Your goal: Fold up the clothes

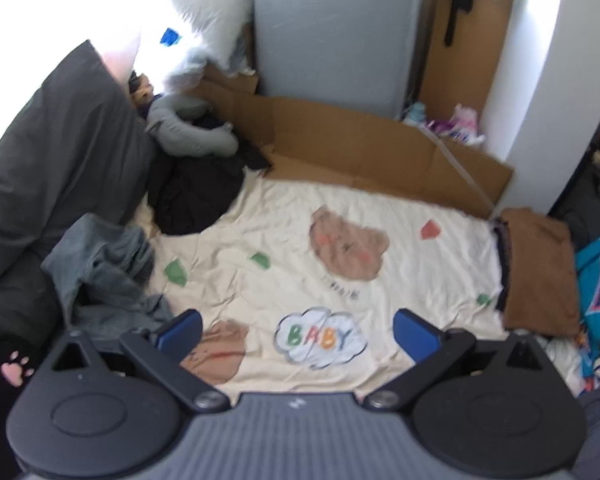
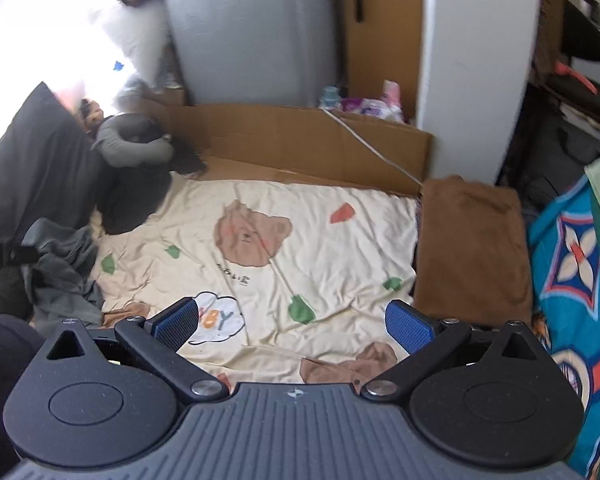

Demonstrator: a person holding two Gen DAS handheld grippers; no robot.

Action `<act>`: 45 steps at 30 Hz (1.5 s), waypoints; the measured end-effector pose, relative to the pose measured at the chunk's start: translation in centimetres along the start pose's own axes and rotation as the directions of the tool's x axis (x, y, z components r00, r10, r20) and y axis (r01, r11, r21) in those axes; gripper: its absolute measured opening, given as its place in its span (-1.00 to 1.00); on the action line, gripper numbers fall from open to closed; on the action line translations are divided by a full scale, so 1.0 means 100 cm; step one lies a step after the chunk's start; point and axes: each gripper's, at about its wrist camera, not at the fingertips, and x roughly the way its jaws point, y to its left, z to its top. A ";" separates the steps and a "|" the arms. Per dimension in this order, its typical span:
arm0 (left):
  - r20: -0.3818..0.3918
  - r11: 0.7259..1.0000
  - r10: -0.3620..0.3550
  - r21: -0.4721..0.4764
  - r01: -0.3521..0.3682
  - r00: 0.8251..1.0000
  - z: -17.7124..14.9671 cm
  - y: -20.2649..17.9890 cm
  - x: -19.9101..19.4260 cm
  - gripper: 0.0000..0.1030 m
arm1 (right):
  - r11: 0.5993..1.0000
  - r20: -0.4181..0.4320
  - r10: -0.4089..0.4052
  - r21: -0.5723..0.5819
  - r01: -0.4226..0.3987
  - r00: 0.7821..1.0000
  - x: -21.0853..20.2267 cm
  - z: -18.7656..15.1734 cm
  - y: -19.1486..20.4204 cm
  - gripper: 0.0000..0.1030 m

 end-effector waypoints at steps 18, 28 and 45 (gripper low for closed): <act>-0.027 1.000 -0.010 -0.026 0.009 1.000 -0.001 0.011 0.009 0.93 | 1.000 -0.070 -0.014 0.027 0.016 0.997 0.012 -0.008 -0.007 0.78; -0.016 0.999 -0.047 -0.019 0.047 0.999 -0.002 0.012 0.006 0.93 | 0.998 -0.091 -0.057 0.001 0.057 0.994 0.012 -0.010 -0.009 0.78; -0.065 0.996 -0.081 -0.034 0.079 0.995 -0.004 0.022 0.013 0.61 | 0.998 -0.121 -0.063 -0.027 0.060 0.991 0.017 -0.005 -0.004 0.77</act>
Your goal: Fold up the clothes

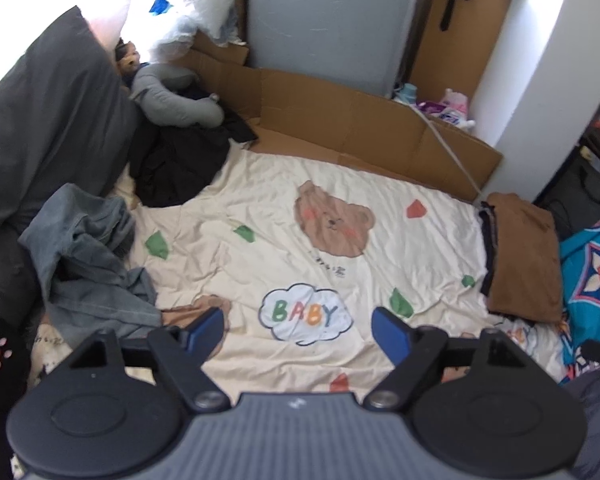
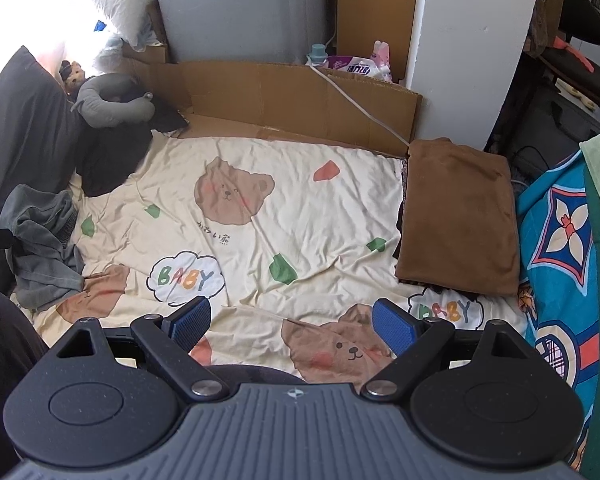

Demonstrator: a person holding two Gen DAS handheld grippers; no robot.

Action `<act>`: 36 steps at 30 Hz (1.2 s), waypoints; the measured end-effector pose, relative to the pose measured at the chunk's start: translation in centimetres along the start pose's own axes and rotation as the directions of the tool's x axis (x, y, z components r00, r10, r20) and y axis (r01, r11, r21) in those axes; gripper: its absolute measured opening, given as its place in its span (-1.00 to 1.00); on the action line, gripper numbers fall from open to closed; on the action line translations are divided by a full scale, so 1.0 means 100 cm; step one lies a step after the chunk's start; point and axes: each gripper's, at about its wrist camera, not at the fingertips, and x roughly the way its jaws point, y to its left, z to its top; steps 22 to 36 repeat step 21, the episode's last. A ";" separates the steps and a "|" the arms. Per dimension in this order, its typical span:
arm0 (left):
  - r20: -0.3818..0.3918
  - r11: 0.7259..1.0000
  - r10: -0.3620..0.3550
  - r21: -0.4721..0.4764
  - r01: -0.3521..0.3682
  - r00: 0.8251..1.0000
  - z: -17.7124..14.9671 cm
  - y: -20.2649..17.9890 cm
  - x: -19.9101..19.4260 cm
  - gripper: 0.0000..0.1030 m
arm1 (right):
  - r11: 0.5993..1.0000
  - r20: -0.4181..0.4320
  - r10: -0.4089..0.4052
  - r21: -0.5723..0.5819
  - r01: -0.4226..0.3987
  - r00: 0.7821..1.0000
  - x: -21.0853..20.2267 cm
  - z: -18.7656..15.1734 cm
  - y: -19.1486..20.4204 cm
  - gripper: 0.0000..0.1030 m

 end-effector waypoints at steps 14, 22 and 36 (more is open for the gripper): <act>-0.039 1.000 0.031 0.000 -0.031 0.999 0.001 0.003 0.000 0.62 | 1.000 -0.011 0.006 -0.023 -0.006 1.000 0.000 0.001 0.000 0.77; -0.026 0.997 0.062 0.047 -0.061 0.998 0.001 0.000 -0.002 0.64 | 0.999 -0.014 0.003 -0.037 -0.004 1.000 0.001 0.003 0.003 0.76; -0.026 0.997 0.062 0.047 -0.061 0.998 0.001 0.000 -0.002 0.64 | 0.999 -0.014 0.003 -0.037 -0.004 1.000 0.001 0.003 0.003 0.76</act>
